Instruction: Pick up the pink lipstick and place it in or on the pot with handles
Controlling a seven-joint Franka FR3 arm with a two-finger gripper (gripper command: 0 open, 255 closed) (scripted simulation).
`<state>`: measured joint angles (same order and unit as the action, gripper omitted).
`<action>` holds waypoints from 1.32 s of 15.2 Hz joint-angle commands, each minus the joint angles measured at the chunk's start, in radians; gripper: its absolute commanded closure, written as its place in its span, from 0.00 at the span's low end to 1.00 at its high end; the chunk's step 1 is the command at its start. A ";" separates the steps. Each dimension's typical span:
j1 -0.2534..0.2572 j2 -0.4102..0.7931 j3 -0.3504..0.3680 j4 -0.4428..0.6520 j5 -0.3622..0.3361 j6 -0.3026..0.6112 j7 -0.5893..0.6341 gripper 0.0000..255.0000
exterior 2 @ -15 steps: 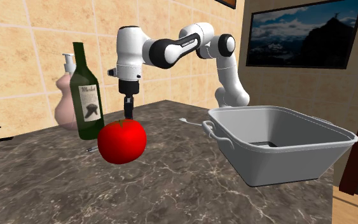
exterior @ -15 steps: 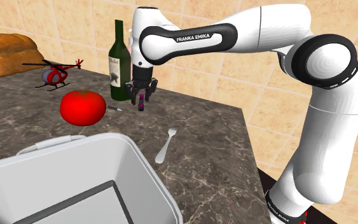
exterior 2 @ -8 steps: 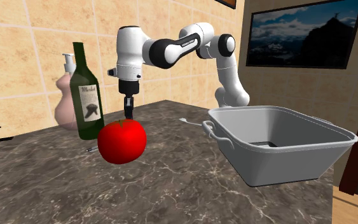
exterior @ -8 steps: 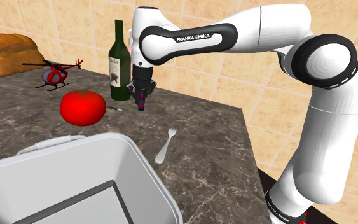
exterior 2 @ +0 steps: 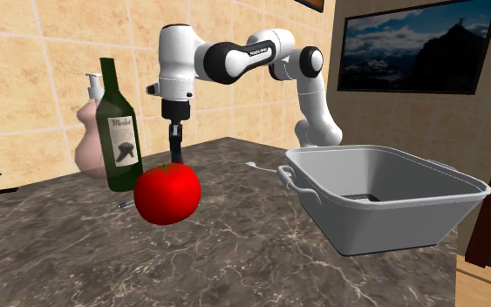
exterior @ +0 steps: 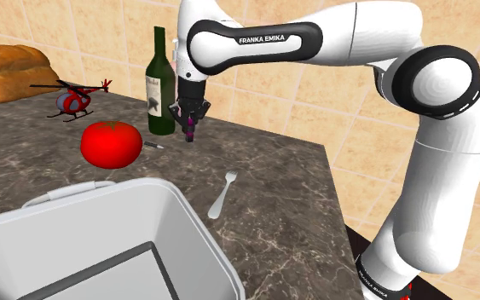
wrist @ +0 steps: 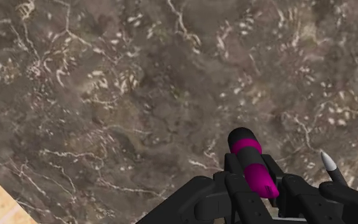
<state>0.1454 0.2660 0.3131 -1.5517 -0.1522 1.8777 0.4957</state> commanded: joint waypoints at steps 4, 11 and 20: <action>0.004 0.000 0.002 0.070 0.002 -0.070 -0.005 1.00; 0.012 0.014 0.004 0.183 -0.001 -0.170 -0.010 1.00; 0.032 0.058 0.006 0.369 -0.014 -0.314 -0.015 1.00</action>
<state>0.1749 0.3163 0.3192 -1.2066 -0.1641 1.5818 0.4809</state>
